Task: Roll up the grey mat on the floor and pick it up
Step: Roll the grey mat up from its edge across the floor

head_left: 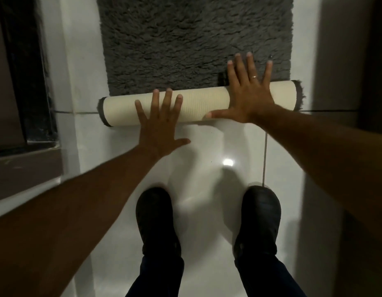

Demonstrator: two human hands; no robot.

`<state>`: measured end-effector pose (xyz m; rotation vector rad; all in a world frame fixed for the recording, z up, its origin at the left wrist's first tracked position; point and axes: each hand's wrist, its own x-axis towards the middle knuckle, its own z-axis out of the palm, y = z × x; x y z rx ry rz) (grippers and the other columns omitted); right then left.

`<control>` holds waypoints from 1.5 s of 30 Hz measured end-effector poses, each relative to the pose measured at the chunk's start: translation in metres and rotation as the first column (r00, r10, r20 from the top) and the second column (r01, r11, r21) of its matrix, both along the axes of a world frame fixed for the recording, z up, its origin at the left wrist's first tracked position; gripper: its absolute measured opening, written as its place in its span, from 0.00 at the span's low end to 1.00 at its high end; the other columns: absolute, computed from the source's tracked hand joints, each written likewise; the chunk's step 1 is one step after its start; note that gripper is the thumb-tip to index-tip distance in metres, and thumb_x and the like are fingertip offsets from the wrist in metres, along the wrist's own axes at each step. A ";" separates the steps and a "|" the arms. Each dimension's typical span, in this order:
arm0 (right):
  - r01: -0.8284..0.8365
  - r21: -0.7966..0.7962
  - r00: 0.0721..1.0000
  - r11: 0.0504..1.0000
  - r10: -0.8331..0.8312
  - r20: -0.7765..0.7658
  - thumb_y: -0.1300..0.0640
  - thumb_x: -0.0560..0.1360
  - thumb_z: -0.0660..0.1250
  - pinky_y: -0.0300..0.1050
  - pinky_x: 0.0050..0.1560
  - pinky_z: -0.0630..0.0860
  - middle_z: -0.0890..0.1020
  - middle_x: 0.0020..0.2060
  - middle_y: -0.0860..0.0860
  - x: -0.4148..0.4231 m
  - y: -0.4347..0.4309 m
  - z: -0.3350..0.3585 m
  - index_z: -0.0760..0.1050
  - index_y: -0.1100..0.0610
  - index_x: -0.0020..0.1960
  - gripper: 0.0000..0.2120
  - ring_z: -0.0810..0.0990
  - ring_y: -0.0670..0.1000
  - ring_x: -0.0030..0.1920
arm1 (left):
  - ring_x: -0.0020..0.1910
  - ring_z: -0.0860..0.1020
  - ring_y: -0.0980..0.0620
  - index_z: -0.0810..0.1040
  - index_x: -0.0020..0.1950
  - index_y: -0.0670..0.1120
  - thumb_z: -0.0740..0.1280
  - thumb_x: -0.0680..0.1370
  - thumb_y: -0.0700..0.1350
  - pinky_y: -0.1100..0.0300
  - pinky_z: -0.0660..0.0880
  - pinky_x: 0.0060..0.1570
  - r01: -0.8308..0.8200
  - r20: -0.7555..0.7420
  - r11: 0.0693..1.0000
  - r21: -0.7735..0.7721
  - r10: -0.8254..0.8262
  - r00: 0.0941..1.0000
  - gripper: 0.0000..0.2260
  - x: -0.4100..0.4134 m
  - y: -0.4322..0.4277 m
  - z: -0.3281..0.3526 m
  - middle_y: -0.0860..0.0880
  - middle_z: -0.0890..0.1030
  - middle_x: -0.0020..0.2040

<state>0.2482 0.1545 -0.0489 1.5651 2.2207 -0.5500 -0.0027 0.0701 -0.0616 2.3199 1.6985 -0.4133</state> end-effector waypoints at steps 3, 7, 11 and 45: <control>-0.073 0.028 0.997 0.997 0.073 -0.030 0.20 0.64 0.61 0.75 0.73 0.45 0.49 0.80 0.61 0.006 -0.014 0.002 0.42 0.58 0.81 0.62 0.47 0.64 0.79 | 0.75 0.58 0.35 0.53 0.79 0.47 0.72 0.66 0.67 0.24 0.49 0.68 -0.075 -0.036 0.997 0.003 0.075 0.997 0.51 0.007 0.031 -0.002 0.40 0.61 0.77; -0.072 0.103 0.997 0.992 0.073 -0.003 0.31 0.67 0.71 0.72 0.72 0.54 0.65 0.73 0.63 0.008 -0.016 0.003 0.54 0.59 0.78 0.53 0.63 0.65 0.72 | 0.62 0.73 0.38 0.66 0.71 0.48 0.70 0.72 0.60 0.28 0.63 0.63 -0.067 -0.066 0.994 0.089 0.073 0.995 0.32 0.011 0.050 -0.002 0.41 0.76 0.64; -0.144 0.072 0.989 0.987 0.147 -0.032 0.34 0.70 0.70 0.69 0.68 0.63 0.73 0.66 0.62 0.013 -0.026 0.009 0.62 0.58 0.74 0.43 0.70 0.65 0.65 | 0.58 0.74 0.37 0.71 0.68 0.48 0.74 0.70 0.59 0.30 0.65 0.61 -0.094 0.037 0.996 -0.003 0.094 0.995 0.30 0.009 0.025 0.004 0.40 0.78 0.60; -0.036 0.009 0.999 0.999 0.036 0.000 0.18 0.61 0.57 0.79 0.70 0.46 0.53 0.80 0.60 0.010 -0.043 0.010 0.48 0.55 0.81 0.61 0.50 0.64 0.79 | 0.71 0.63 0.35 0.50 0.79 0.50 0.73 0.68 0.62 0.28 0.56 0.67 0.181 -0.057 0.979 -0.097 -0.187 0.981 0.48 0.006 0.029 0.019 0.39 0.62 0.76</control>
